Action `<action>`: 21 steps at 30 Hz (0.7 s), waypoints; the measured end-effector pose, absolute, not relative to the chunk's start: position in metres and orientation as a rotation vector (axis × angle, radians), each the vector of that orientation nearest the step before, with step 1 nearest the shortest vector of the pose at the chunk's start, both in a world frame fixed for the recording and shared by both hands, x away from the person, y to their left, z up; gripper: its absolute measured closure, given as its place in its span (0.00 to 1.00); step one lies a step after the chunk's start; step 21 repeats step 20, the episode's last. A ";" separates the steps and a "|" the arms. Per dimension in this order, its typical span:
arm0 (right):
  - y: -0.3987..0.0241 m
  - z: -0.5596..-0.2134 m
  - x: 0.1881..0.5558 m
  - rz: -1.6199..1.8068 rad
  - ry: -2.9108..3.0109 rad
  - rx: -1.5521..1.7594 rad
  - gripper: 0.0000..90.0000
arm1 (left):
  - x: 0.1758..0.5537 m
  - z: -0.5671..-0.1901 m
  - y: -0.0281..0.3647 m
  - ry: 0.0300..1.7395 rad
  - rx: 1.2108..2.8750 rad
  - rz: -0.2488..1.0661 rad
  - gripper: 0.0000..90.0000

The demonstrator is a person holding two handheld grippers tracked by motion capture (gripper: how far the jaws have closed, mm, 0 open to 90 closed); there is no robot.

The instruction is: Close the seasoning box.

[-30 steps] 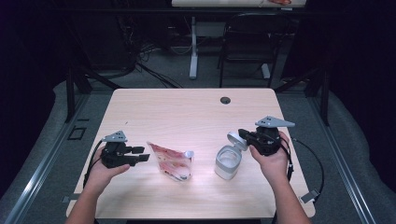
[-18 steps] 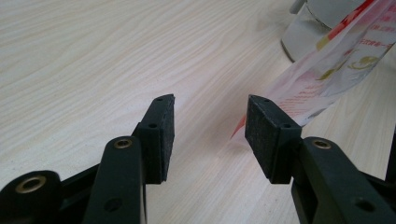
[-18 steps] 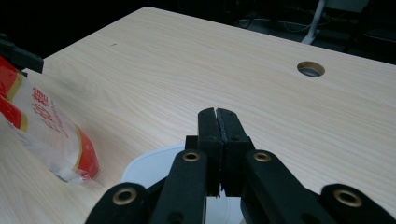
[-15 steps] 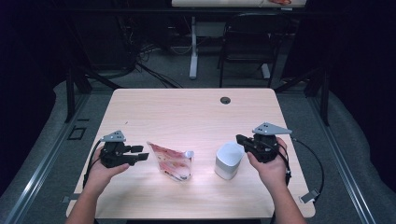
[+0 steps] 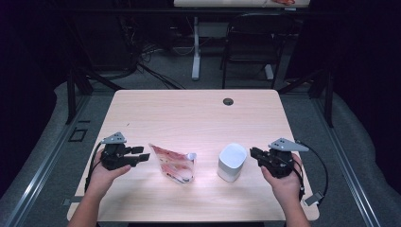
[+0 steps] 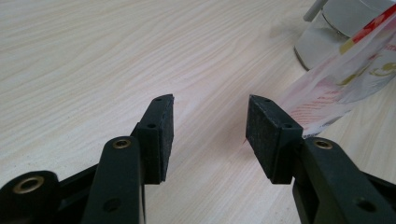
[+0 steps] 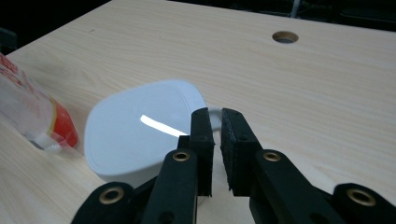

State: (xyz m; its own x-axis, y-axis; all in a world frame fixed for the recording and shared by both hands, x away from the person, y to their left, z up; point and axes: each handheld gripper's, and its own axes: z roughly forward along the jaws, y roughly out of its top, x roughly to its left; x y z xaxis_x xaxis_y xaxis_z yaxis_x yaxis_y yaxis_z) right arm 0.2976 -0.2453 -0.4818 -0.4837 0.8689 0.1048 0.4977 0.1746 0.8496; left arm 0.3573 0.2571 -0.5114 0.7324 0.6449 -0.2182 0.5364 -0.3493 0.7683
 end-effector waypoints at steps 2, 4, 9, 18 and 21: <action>-0.249 -0.490 0.295 1.244 2.040 1.316 0.91 | 0.358 -0.512 0.257 0.900 2.034 0.154 0.58; -0.253 -0.497 0.294 1.247 2.032 1.348 0.90 | 0.358 -0.513 0.257 0.903 2.043 0.158 0.58; -0.258 -0.511 0.292 1.222 2.034 1.387 0.87 | 0.358 -0.513 0.256 0.905 2.043 0.164 0.58; -0.261 -0.525 0.291 1.196 2.022 1.412 0.62 | 0.358 -0.516 0.256 0.917 2.036 0.174 0.57; -0.261 -0.528 0.291 1.202 2.008 1.425 0.55 | 0.359 -0.516 0.256 0.919 2.043 0.173 0.56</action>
